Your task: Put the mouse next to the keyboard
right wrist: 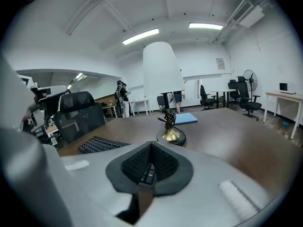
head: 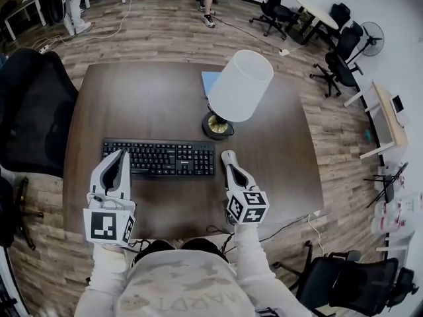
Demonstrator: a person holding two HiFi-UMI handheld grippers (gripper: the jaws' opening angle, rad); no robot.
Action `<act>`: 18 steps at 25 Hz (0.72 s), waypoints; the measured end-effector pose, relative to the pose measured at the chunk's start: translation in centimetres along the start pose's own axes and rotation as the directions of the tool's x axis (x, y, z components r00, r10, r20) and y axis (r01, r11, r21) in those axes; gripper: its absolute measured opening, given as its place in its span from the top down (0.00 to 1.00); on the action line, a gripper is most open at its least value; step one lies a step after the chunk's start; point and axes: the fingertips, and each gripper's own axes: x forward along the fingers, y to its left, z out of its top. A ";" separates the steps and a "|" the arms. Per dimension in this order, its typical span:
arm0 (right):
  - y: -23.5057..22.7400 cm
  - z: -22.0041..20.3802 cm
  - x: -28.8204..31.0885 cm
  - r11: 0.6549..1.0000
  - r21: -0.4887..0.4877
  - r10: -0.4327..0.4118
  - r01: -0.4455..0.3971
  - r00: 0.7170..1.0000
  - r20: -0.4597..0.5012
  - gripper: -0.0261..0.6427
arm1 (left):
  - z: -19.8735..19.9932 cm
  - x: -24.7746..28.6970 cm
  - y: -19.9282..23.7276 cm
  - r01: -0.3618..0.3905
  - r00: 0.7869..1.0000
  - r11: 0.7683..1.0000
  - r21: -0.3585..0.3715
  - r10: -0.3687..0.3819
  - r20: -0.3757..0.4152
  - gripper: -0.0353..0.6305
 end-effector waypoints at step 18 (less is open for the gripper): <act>7.5 4.9 -6.7 0.995 -0.091 0.060 -0.045 0.983 0.173 0.95 | 0.7 -5.1 0.5 0.036 0.999 0.999 0.005 -0.036 0.029 0.94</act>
